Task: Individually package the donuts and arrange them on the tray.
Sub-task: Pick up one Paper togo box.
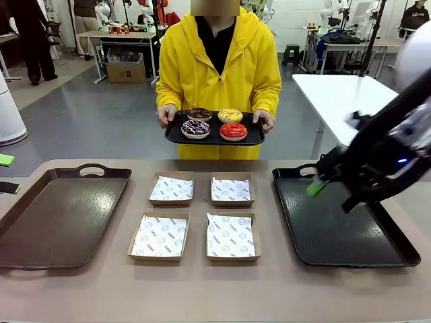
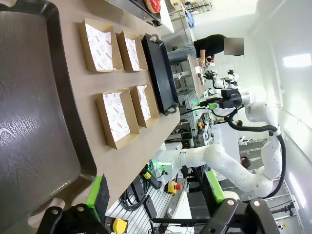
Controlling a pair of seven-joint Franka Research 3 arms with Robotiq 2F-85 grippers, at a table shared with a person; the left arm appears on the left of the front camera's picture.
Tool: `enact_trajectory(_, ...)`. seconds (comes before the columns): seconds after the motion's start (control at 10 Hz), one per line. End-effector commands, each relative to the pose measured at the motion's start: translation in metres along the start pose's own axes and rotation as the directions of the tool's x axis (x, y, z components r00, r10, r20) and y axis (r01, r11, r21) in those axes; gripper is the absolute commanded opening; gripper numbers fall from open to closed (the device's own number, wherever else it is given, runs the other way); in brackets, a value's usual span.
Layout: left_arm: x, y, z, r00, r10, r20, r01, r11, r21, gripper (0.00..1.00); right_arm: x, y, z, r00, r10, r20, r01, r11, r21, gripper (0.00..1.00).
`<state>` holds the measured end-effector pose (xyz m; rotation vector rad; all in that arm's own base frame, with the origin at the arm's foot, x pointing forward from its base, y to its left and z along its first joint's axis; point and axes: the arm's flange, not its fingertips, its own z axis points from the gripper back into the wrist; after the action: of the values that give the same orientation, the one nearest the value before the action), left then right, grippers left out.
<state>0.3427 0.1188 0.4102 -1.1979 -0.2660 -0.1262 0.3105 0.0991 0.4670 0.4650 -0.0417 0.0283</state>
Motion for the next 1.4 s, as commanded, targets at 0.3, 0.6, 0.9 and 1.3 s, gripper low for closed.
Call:
enact_trajectory(0.3,-0.001,-0.001,0.002,1.0,-0.008,0.008,0.009,1.0,-0.017,1.0,0.006,0.033,-0.07,1.0,-0.013,-0.008,0.012,0.987,-0.161,1.0)
enact_trajectory(0.6,-0.001,-0.001,0.002,1.0,-0.008,0.008,0.009,1.0,-0.017,1.0,0.006,0.033,-0.067,1.0,0.009,-0.03,-0.014,0.986,-0.164,1.0)
enact_trajectory(0.9,-0.001,-0.001,0.002,1.0,-0.008,0.008,0.009,1.0,-0.017,1.0,0.006,0.033,-0.067,1.0,0.009,-0.03,-0.014,0.986,-0.164,1.0)
enact_trajectory(1.3,-0.001,-0.001,0.002,1.0,-0.008,0.008,0.009,1.0,-0.017,1.0,0.017,0.07,-0.102,0.998,0.052,0.021,-0.043,0.954,-0.297,1.0)
